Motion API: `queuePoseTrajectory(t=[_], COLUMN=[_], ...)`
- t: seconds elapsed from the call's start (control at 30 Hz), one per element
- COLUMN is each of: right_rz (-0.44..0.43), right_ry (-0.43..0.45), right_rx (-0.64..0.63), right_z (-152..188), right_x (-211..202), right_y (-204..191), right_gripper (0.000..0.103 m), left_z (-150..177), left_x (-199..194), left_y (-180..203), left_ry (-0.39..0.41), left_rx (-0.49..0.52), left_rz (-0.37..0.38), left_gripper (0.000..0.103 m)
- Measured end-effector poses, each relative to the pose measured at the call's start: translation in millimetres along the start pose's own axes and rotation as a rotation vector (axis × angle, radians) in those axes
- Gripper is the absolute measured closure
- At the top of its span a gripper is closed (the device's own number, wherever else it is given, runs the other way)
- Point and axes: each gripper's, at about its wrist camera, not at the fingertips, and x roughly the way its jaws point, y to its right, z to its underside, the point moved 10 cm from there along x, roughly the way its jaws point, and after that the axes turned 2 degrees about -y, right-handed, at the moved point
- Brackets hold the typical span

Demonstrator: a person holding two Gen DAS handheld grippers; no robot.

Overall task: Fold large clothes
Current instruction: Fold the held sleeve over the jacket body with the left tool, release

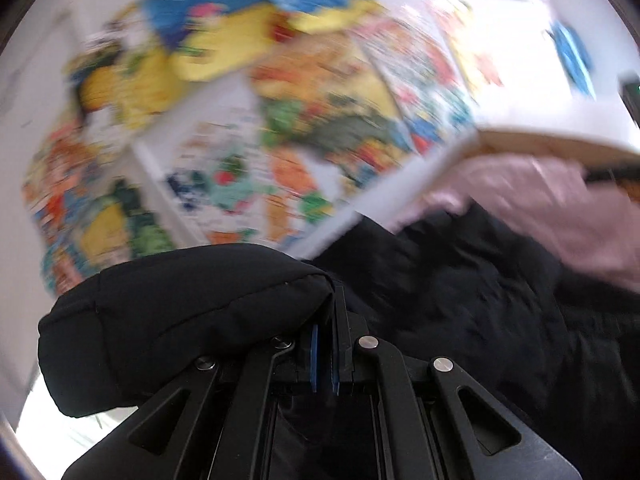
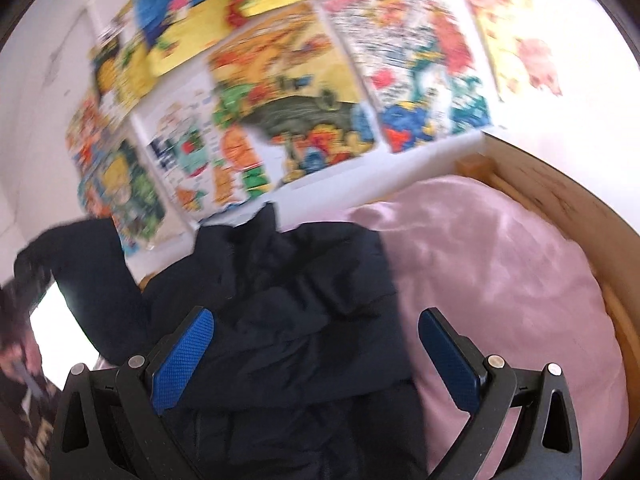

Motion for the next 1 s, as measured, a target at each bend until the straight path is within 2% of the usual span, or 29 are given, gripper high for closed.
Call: queuePoseTrajectory(t=[0.2,0.33,0.4,0.5,0.6,0.67,0.7,0.8,0.87,1.0], right_rz=[-0.005,-0.037,-0.063,-0.110,-0.183,-0.259,-0.331,-0.478,-0.553,-0.650], right_ry=[-0.044,-0.112,-0.139,-0.182,-0.229,-0.263,-0.285,-0.344,-0.368,-0.412], right_rx=[-0.010,-0.030,-0.029,-0.032,-0.041,-0.045,-0.032,0.044,0.110,0.193], right_z=[9.6,22.9,28.4,33.2,29.7,25.8,24.4,29.3,33.3,43.5], right_x=[13.2,33.1,41.4,53.3,67.8,76.5,81.0,94.5,101.5,102.7], right_y=[22.0,22.4,21.8,14.5,-5.1,-24.2,-39.1,-66.9,-80.2,-95.6], right_gripper=[0.000,0.000,0.000,0.000,0.000,0.000,0.000,0.000,0.000,0.000], left_z=[42.2,78.1,88.0,94.3,96.9,98.2,98.8,104.1,104.0,101.1], left_x=[50.0,72.5,78.9,78.6,72.0,64.2,60.8,53.7,49.0,43.4], left_y=[82.7,132.3,143.0,145.9,145.7,146.7,145.2,146.3,149.9,145.6], left_ry=[-0.127,-0.207,-0.212,-0.213,-0.189,-0.165,-0.151,-0.146,-0.137,-0.121], left_rx=[0.115,0.197,0.209,0.160,0.135,0.110,0.082,0.006,0.001,-0.029], left_rz=[0.166,0.237,0.250,0.310,0.355,0.377,0.395,0.458,0.473,0.496], left_gripper=[0.100,0.099,0.098,0.090,0.084,0.079,0.078,0.077,0.076,0.076])
